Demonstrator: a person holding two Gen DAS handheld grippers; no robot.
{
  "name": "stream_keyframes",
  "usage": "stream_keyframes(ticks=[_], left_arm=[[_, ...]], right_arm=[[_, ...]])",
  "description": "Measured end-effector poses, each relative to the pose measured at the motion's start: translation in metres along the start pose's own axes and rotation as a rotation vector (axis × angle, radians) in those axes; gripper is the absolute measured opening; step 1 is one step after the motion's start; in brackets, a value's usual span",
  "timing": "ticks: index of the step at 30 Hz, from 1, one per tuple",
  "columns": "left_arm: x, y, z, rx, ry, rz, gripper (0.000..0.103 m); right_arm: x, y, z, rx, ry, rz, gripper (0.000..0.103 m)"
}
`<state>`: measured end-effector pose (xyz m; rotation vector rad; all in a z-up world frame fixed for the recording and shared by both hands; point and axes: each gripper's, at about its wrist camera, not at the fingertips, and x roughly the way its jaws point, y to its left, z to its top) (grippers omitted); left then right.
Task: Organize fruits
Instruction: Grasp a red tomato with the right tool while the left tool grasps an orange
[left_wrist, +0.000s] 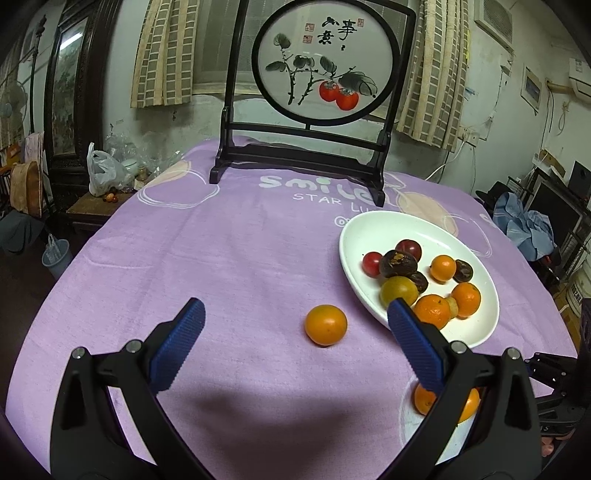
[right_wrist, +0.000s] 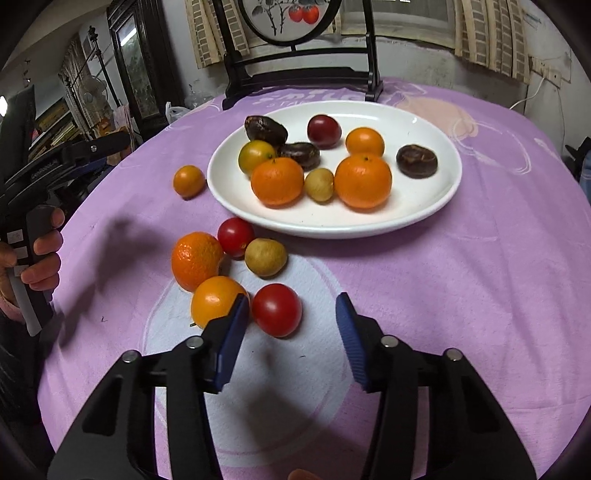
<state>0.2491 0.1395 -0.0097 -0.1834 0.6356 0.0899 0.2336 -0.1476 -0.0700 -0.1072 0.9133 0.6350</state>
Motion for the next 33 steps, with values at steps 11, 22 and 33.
stream_keyframes(ticks=[11, 22, 33], left_arm=[[0.000, 0.008, 0.003, -0.008, -0.004, 0.048, 0.101], [0.048, -0.009, -0.008, 0.078, 0.107, 0.023, 0.088], [0.088, -0.027, -0.007, 0.080, 0.202, -0.086, 0.063]], right_arm=[[0.014, 0.008, -0.002, 0.011, 0.018, 0.072, 0.029], [-0.020, -0.003, 0.004, 0.088, -0.097, 0.087, 0.029], [-0.019, -0.002, 0.004, 0.084, -0.083, 0.071, 0.029]])
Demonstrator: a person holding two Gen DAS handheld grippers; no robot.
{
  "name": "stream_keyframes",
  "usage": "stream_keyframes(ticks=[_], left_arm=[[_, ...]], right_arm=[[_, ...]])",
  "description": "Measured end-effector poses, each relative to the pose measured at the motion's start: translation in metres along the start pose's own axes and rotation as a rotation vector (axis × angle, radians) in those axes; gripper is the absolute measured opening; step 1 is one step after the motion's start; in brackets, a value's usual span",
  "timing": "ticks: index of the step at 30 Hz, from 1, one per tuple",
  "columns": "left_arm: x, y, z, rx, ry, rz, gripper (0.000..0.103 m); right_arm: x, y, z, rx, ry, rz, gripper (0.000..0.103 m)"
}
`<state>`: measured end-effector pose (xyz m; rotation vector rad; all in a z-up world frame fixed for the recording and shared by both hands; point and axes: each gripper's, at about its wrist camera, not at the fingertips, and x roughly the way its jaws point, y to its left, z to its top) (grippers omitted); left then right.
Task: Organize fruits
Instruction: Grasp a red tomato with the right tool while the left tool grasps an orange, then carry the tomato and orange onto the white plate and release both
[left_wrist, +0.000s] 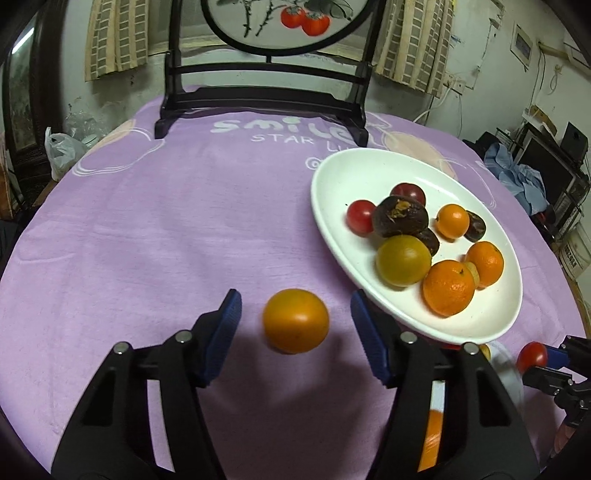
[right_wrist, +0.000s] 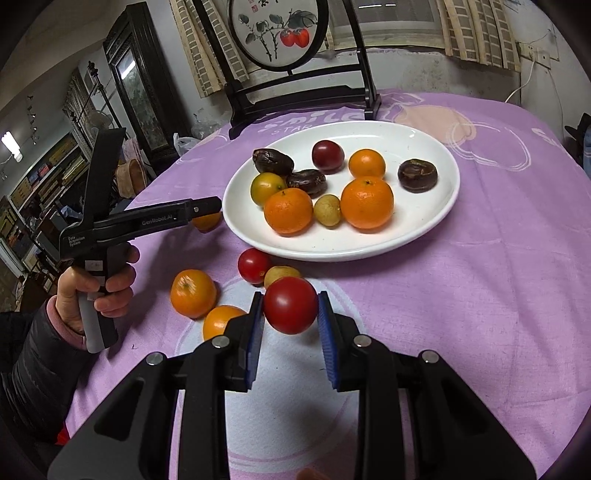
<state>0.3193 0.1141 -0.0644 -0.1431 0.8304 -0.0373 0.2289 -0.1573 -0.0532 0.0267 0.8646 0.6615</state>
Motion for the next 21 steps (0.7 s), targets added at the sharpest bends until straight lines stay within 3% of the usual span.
stream_keyframes(ticks=[12, 18, 21], left_arm=[[0.021, -0.012, -0.002, 0.061, 0.048, 0.048, 0.049], [0.023, -0.007, -0.002, 0.044, 0.061, 0.055, 0.039], [0.021, -0.005, -0.003, 0.034, 0.061, 0.049, 0.039]], right_arm=[[0.002, -0.002, 0.000, 0.004, 0.012, -0.016, 0.029], [0.006, 0.001, -0.002, -0.015, 0.018, -0.034, 0.029], [0.009, 0.001, -0.002, -0.026, 0.024, -0.049, 0.029]])
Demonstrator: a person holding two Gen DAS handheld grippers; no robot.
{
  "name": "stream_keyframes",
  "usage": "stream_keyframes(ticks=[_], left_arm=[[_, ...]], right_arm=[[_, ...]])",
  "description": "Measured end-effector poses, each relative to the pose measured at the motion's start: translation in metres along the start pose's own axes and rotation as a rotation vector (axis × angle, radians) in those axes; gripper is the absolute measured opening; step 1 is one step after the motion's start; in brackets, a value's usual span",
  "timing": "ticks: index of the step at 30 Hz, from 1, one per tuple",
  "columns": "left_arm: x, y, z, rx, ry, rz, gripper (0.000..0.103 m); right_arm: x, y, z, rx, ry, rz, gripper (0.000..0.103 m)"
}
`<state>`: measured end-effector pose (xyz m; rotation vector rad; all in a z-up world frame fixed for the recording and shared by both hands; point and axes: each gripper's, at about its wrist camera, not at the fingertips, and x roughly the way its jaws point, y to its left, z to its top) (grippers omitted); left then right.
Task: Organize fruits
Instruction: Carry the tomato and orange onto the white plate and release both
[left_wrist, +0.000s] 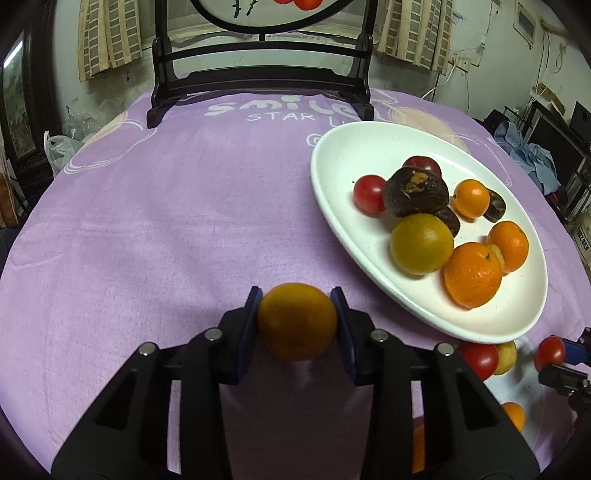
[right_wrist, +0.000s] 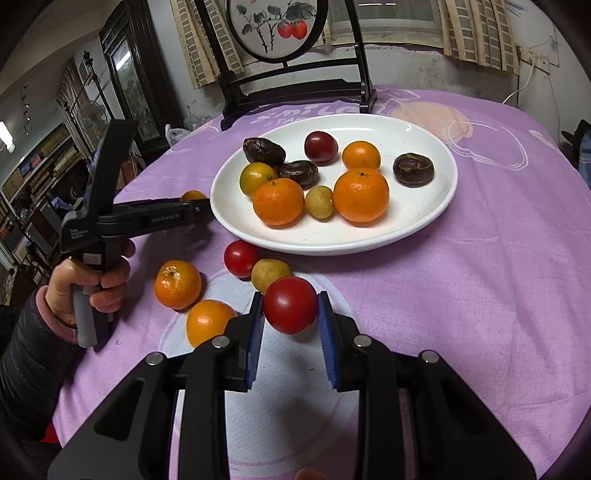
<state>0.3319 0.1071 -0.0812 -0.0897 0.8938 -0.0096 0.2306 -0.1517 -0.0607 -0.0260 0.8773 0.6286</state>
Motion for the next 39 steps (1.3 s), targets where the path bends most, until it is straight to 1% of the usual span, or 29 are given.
stream_keyframes(ticks=[5, 9, 14, 17, 19, 20, 22, 24, 26, 28, 29, 32, 34, 37, 38, 39], left_arm=[[-0.006, -0.001, -0.006, -0.002, -0.003, 0.006, 0.038], [-0.019, 0.003, -0.015, -0.048, -0.003, -0.013, 0.038], [-0.040, 0.000, -0.030, -0.067, -0.019, -0.041, 0.038], [-0.059, -0.005, -0.038, -0.071, -0.048, -0.070, 0.038], [-0.078, -0.014, -0.038, -0.057, -0.102, -0.095, 0.038], [-0.083, -0.019, -0.037, -0.048, -0.122, -0.103, 0.038], [-0.093, -0.033, -0.029, -0.029, -0.163, -0.132, 0.038], [-0.096, -0.046, -0.015, -0.020, -0.193, -0.162, 0.038], [-0.092, -0.060, 0.003, -0.011, -0.218, -0.166, 0.038], [-0.085, -0.070, 0.018, -0.010, -0.226, -0.163, 0.038], [-0.081, -0.074, 0.026, -0.006, -0.230, -0.164, 0.039], [-0.062, -0.089, 0.045, 0.022, -0.223, -0.134, 0.039], [-0.045, -0.095, 0.054, 0.025, -0.188, -0.127, 0.039], [-0.030, -0.096, 0.061, 0.027, -0.154, -0.124, 0.039], [-0.027, -0.095, 0.061, 0.030, -0.148, -0.119, 0.039], [-0.025, -0.095, 0.062, 0.034, -0.142, -0.115, 0.039]], right_arm=[[0.004, -0.002, -0.002, 0.002, 0.010, -0.015, 0.029], [0.003, -0.002, -0.004, 0.004, 0.009, -0.019, 0.029], [-0.002, 0.003, -0.011, 0.001, 0.007, -0.008, 0.029], [-0.010, 0.011, -0.013, -0.007, -0.020, 0.027, 0.029], [-0.019, 0.016, -0.008, -0.014, -0.068, 0.053, 0.029], [-0.021, 0.017, -0.004, -0.013, -0.088, 0.053, 0.029], [-0.028, 0.016, 0.008, 0.002, -0.153, 0.035, 0.029], [-0.032, 0.010, 0.024, 0.038, -0.219, -0.003, 0.029], [-0.031, 0.003, 0.038, 0.065, -0.271, -0.048, 0.029], [-0.024, -0.007, 0.055, 0.089, -0.305, -0.105, 0.029], [-0.019, -0.013, 0.062, 0.102, -0.310, -0.117, 0.029], [-0.004, -0.029, 0.074, 0.124, -0.295, -0.147, 0.029], [0.010, -0.039, 0.081, 0.127, -0.267, -0.165, 0.029], [0.028, -0.049, 0.085, 0.126, -0.217, -0.157, 0.030], [0.032, -0.050, 0.085, 0.125, -0.208, -0.155, 0.031], [0.035, -0.052, 0.085, 0.124, -0.195, -0.145, 0.037]])
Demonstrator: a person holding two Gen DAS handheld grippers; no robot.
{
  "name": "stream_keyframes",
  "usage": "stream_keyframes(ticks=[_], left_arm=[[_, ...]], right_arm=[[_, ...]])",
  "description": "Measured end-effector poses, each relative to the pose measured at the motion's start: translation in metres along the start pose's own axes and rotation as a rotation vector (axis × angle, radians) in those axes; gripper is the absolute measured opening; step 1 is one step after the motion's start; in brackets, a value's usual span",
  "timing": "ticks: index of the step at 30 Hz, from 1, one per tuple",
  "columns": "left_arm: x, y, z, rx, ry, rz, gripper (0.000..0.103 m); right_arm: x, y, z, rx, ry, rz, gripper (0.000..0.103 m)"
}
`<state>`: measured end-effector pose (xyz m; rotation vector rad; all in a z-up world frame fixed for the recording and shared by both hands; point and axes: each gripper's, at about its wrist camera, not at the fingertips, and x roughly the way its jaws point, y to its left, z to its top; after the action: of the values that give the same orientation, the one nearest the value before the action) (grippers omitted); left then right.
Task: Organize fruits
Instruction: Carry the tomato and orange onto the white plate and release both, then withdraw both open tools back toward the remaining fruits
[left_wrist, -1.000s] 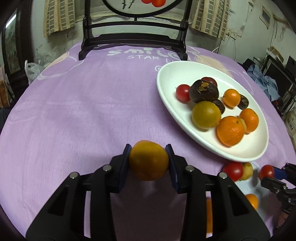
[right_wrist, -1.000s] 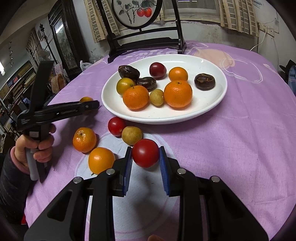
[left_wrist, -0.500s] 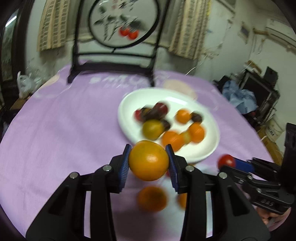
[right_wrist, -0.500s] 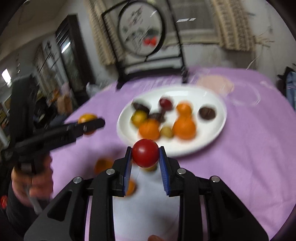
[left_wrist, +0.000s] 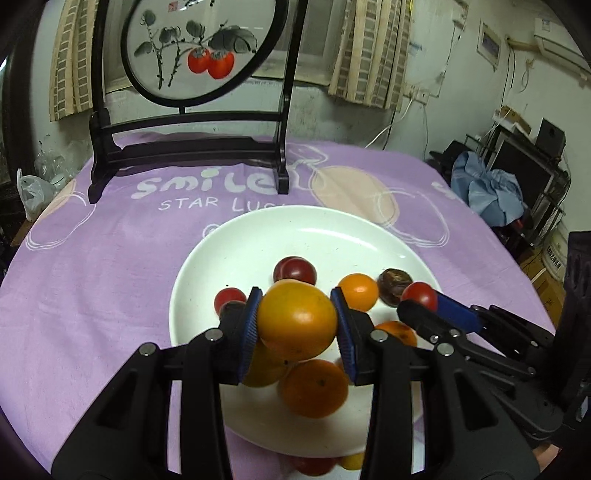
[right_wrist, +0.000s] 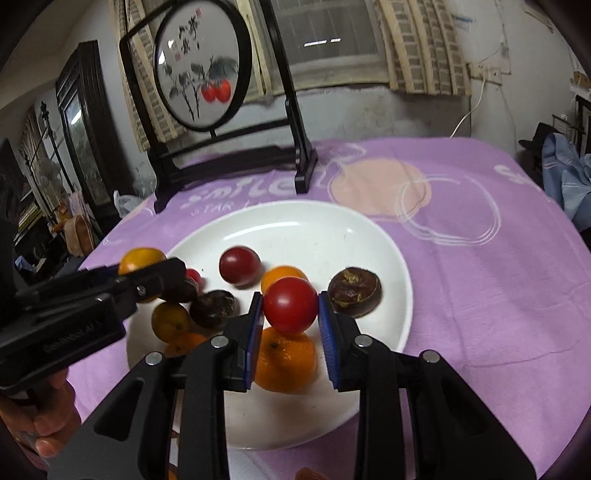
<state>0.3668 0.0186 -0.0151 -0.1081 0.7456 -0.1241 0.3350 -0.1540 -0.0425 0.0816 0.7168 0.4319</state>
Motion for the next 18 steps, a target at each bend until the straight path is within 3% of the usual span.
stream_keyframes(ticks=[1, 2, 4, 6, 10, 13, 15, 16, 18], left_arm=[[0.000, 0.001, 0.000, -0.003, 0.004, 0.004, 0.039], [-0.001, 0.001, 0.000, -0.007, 0.003, 0.007, 0.042], [-0.013, 0.002, 0.001, -0.016, -0.037, 0.033, 0.081], [-0.029, 0.001, 0.001, -0.010, -0.106, 0.079, 0.090], [-0.058, -0.001, -0.004, 0.038, -0.154, 0.097, 0.098], [-0.079, 0.004, -0.019, 0.057, -0.182, 0.088, 0.099], [-0.093, 0.013, -0.034, 0.050, -0.197, 0.072, 0.100], [-0.097, 0.017, -0.040, 0.045, -0.198, 0.074, 0.101], [-0.102, 0.028, -0.054, 0.017, -0.187, 0.084, 0.101]], right_arm=[[0.000, -0.001, 0.000, 0.003, 0.011, 0.006, 0.043], [-0.001, -0.001, 0.001, 0.009, 0.018, 0.007, 0.057], [-0.009, -0.001, 0.002, 0.023, 0.027, -0.003, 0.063], [-0.021, 0.004, 0.002, -0.007, 0.026, -0.016, 0.063], [-0.047, 0.014, -0.001, -0.066, -0.005, -0.046, 0.063], [-0.078, 0.023, -0.010, -0.078, -0.092, 0.009, 0.063], [-0.094, 0.029, -0.020, -0.098, -0.156, 0.038, 0.074], [-0.099, 0.028, -0.027, -0.090, -0.180, 0.069, 0.074], [-0.101, 0.024, -0.039, -0.039, -0.188, 0.127, 0.074]])
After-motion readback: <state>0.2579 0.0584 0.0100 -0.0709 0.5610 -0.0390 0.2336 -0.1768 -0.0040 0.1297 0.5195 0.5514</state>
